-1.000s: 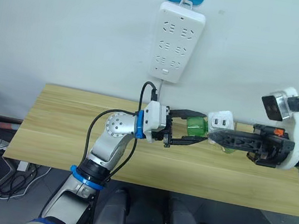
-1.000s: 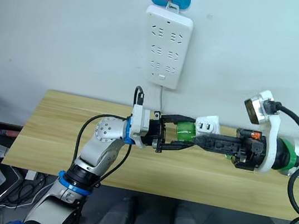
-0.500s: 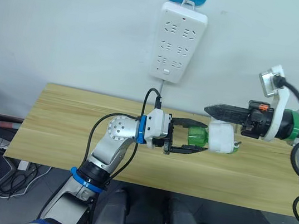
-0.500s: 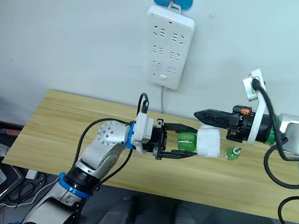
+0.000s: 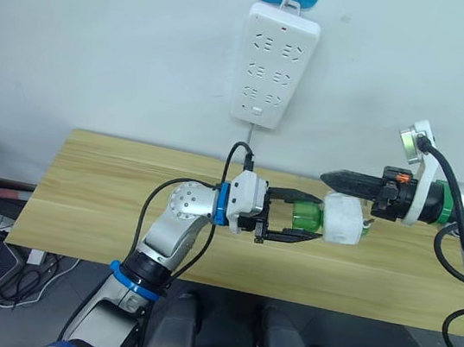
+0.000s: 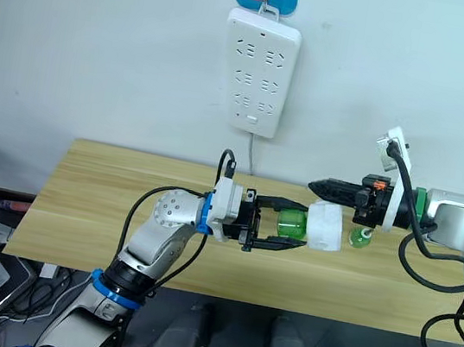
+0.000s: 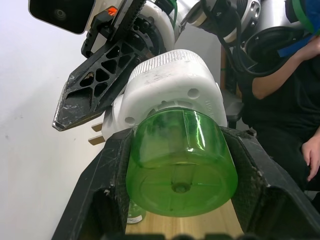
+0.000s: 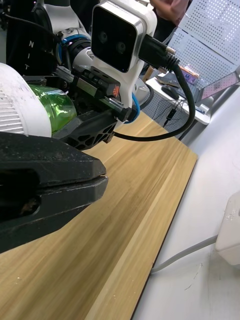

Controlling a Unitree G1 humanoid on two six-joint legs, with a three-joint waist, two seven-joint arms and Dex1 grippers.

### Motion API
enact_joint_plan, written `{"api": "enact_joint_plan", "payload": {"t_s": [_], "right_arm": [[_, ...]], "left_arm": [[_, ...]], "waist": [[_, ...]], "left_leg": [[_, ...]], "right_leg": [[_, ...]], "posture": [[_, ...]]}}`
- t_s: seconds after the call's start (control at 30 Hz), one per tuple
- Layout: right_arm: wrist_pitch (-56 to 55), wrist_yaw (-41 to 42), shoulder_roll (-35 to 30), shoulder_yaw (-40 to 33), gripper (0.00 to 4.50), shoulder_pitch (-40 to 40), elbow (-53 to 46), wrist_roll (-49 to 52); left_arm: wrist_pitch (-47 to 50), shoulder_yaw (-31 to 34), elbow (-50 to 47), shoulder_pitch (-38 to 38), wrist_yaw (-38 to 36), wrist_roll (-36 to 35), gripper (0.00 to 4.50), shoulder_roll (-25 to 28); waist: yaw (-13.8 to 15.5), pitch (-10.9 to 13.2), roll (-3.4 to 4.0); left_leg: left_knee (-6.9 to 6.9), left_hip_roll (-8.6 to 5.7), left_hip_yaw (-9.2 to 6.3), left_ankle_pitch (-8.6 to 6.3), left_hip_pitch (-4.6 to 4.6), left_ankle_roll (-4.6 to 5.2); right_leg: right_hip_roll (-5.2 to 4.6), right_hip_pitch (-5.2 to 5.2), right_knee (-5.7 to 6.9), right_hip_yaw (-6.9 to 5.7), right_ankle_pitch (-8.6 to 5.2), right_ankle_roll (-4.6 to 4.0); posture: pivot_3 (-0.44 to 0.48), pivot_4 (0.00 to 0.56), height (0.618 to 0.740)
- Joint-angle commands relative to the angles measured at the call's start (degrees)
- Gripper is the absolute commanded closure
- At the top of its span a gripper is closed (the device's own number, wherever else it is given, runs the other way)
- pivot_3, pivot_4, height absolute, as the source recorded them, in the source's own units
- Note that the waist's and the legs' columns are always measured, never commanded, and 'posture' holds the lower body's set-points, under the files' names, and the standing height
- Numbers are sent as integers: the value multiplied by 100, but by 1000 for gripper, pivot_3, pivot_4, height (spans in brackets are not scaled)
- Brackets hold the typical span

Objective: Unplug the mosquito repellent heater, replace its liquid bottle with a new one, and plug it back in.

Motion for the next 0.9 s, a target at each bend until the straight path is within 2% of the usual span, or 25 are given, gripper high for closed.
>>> {"api": "enact_joint_plan", "payload": {"t_s": [0.03,0.3,0.5,0.67,0.77,0.9], "right_arm": [[368,37,-10,32,4483,224,-248,-8],[515,159,-21,-18,4483,359,-453,-4],[568,-22,116,-261,4483,38,-74,329],[776,-725,-196,-581,4483,-822,1217,2257],[699,-1268,-540,-560,3871,-710,1479,2907],[713,-1596,-973,-637,2568,-244,1483,3045]], "left_arm": [[-190,258,-375,-156,114,-322,2247,-150],[-239,282,-300,-185,71,-282,2247,-192],[-312,274,-242,-162,61,-196,2247,-155],[-1160,394,317,-197,109,216,2247,19],[-1774,469,720,-333,63,364,2247,90],[-2761,582,1380,-590,93,620,2247,174]], "waist": [[0,0,0],[-1,0,0],[-3,0,0],[-6,0,0],[3,0,0],[28,0,0]], "left_leg": [[0,0,-1,0,0,0],[1,-1,0,0,0,0],[1,0,1,0,1,0],[4,0,7,1,3,1],[0,0,5,0,0,2],[-1,-4,5,-2,-6,5]], "right_leg": [[0,0,1,0,0,0],[0,0,2,0,0,0],[0,0,3,1,0,0],[-1,0,7,4,1,-1],[0,0,3,-1,1,-1],[-4,0,-4,-3,1,-1]], "posture": [[19,284,740],[18,288,740],[19,288,740],[11,294,740],[6,295,740],[-3,299,740]]}}
